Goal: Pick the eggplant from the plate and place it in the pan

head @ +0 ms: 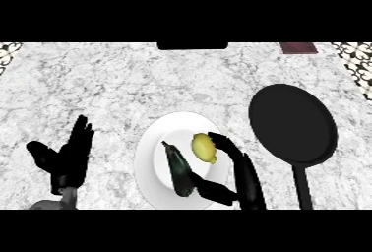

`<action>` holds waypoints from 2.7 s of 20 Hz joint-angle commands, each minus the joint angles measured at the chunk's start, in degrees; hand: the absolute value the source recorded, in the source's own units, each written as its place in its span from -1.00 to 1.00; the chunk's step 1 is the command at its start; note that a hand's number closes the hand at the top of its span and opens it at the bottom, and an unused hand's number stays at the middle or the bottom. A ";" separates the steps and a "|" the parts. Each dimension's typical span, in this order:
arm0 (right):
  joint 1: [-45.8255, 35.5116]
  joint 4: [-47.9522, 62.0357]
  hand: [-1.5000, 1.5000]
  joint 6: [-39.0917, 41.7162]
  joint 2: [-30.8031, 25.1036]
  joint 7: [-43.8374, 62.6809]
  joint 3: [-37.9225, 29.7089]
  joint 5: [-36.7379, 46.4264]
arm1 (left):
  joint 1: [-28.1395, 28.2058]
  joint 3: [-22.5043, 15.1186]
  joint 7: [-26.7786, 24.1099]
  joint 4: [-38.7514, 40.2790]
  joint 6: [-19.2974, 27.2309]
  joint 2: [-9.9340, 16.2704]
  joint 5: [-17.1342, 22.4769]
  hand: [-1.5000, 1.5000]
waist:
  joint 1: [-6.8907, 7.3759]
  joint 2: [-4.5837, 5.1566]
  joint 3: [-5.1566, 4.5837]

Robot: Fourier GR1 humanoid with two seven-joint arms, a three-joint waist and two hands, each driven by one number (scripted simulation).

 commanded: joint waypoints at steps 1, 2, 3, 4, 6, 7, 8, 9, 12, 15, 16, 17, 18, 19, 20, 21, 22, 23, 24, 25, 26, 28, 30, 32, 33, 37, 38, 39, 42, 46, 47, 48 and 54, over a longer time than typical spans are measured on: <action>2.46 -2.69 -1.00 -8.89 1.12 10.19 8.61 15.71 | 3.20 -1.70 2.05 0.71 -0.19 -1.78 0.80 0.00 | -0.03 0.23 -0.20; 2.03 -2.55 -1.00 -8.90 1.26 14.38 9.96 19.23 | 4.17 -1.89 0.16 0.67 -1.57 -1.15 0.27 0.00 | 0.19 0.26 -0.25; 0.49 -2.31 -1.00 -9.21 2.72 18.73 9.73 22.30 | 4.35 -3.84 1.29 -1.12 0.18 -2.84 -0.67 0.00 | 0.53 0.40 -0.13; -0.12 -5.83 -1.00 -7.21 1.19 23.40 9.33 24.89 | 2.85 -2.56 3.65 -0.67 0.59 -1.42 -0.21 0.00 | -0.07 0.36 -0.14; -5.12 -4.31 -1.00 -3.07 3.81 32.38 8.04 30.35 | 2.83 -2.87 2.30 -0.82 0.60 -2.69 -0.42 0.00 | 0.55 0.61 -0.12; -8.31 -2.44 -1.00 -0.06 5.04 35.57 6.44 31.35 | 0.72 -1.56 3.42 1.02 0.25 -1.97 0.14 0.00 | 0.65 0.90 -0.08; -11.04 -3.00 -1.00 1.88 6.58 40.10 5.05 33.01 | 3.31 -2.37 2.84 -1.38 -0.99 -1.87 0.46 0.00 | 1.22 0.76 -0.06; -11.50 -4.27 -1.00 4.96 6.05 43.06 4.88 34.34 | 4.55 -2.73 1.23 -0.70 -0.95 -2.76 0.02 0.00 | 1.06 0.76 -0.05; -20.01 -1.89 -1.00 11.70 6.70 50.62 2.80 31.55 | 2.79 -1.54 1.92 0.41 -1.92 -1.55 0.11 0.00 | 1.59 1.05 0.04; -24.65 3.14 -1.00 22.29 6.73 53.20 -0.08 23.66 | 2.38 -3.00 1.22 -0.39 -1.14 -3.38 -0.65 0.00 | 2.62 1.54 -0.01; -26.17 5.14 -1.00 25.79 6.74 53.33 -0.52 21.94 | 4.15 -3.96 0.99 -1.14 -1.50 -3.13 -1.17 0.00 | 3.62 1.65 -0.04; -24.39 5.82 -1.00 29.09 5.97 53.09 1.31 20.09 | 1.50 -3.45 1.50 -0.17 -0.13 -4.15 -1.27 0.00 | 2.39 1.69 -0.01; -25.56 8.52 -1.00 31.20 6.34 54.14 0.84 18.96 | 2.64 -2.54 0.92 -0.49 -1.20 -2.69 -0.98 0.00 | 3.29 1.75 -0.03; -27.83 10.52 -1.00 33.60 6.67 54.12 -0.55 16.88 | 2.35 -2.81 1.61 -0.55 -1.86 -2.30 -0.89 0.00 | 3.53 1.87 0.00; -30.39 11.38 -1.00 35.60 6.75 55.62 -0.37 15.32 | 2.23 -2.87 0.48 -0.03 -2.47 -2.35 -1.18 0.00 | 3.60 1.77 -0.02; -31.10 12.81 -1.00 38.45 6.17 55.56 -1.37 14.37 | 1.67 -4.01 1.61 -0.63 -0.69 -4.10 -1.64 0.00 | 2.97 1.68 0.03; -33.19 15.14 -1.00 39.51 6.74 55.89 -2.50 13.14 | 3.23 -3.41 0.99 -1.28 -2.42 -2.83 -0.98 0.00 | 3.60 1.61 0.04; -33.71 17.88 -1.00 40.14 6.70 53.45 -3.61 11.88 | 3.80 -3.19 1.95 -1.67 -1.63 -2.59 -1.11 0.00 | 3.49 1.62 0.12; -34.56 18.53 -1.00 41.39 6.75 54.17 -4.14 11.06 | 2.38 -1.88 3.38 -2.32 -2.69 -1.43 0.11 0.00 | 2.87 1.45 0.13; -38.14 20.67 -1.00 40.53 6.75 53.36 -5.13 9.62 | 2.78 -2.77 2.28 -0.68 -2.31 -2.61 -0.89 0.00 | 2.89 1.50 0.14; -39.24 22.53 -1.00 40.08 6.75 52.04 -5.90 8.42 | 1.38 -2.08 1.81 0.42 -2.82 -2.53 -0.95 0.00 | 2.51 1.47 0.15; -41.80 25.16 -1.00 42.73 6.76 52.79 -5.35 7.78 | 3.52 -1.32 1.86 -1.44 -4.40 -1.53 0.33 0.00 | 2.88 1.36 0.14; -38.34 25.21 -1.00 44.53 6.76 53.51 -1.84 6.34 | 3.95 -2.85 2.51 -2.24 -1.54 -2.52 -1.85 0.00 | 2.38 1.21 0.16; -39.94 28.17 -1.00 47.69 6.76 53.65 -3.28 -0.17 | 1.56 -2.22 4.59 -2.32 -1.64 -1.68 -1.51 0.00 | 2.81 1.43 0.17; -39.14 28.51 -1.00 48.75 6.76 53.98 -3.95 -2.22 | 2.17 -2.75 2.71 -1.28 -0.83 -3.54 -2.06 0.00 | 2.40 1.41 0.14; -42.67 31.20 -1.00 51.97 6.76 54.69 -5.22 -5.79 | 3.08 -2.91 0.99 0.12 -0.93 -5.21 -2.33 0.00 | 1.93 1.31 0.12; -39.30 27.93 -1.00 50.23 6.75 55.25 -1.90 -5.43 | 3.54 -1.76 2.83 -1.64 -2.63 -2.64 -1.44 0.00 | 1.62 1.05 0.16; -40.45 29.40 -1.00 49.47 6.75 54.80 -3.33 -6.18 | 2.76 -2.29 2.81 -1.23 -0.62 -4.17 -2.58 0.00 | 1.64 1.13 0.17; -39.73 28.36 -1.00 46.73 6.75 55.23 0.07 -4.55 | 3.01 -2.36 6.29 -4.32 -0.20 -3.56 -2.19 0.00 | 1.62 1.03 0.18; -39.77 28.04 -1.00 41.79 6.75 53.34 1.14 -5.30 | 5.09 -2.35 0.72 -0.86 -1.98 -5.35 -3.59 0.00 | 1.88 1.14 0.17; -37.47 29.31 -1.00 43.72 6.75 48.64 -0.52 -2.12 | 4.75 -0.91 2.03 -1.19 -1.98 -4.85 -2.63 0.00 | 1.53 1.14 0.18; -37.84 28.02 -1.00 41.05 6.75 51.08 2.40 -3.35 | 5.01 -0.85 2.26 -1.94 -2.57 -4.47 -2.47 0.00 | 1.79 1.12 0.18; -37.72 31.52 -1.00 39.96 6.76 49.84 4.20 -1.18 | 3.90 -2.82 2.58 -2.41 0.44 -7.54 -5.15 0.00 | 2.03 1.24 0.18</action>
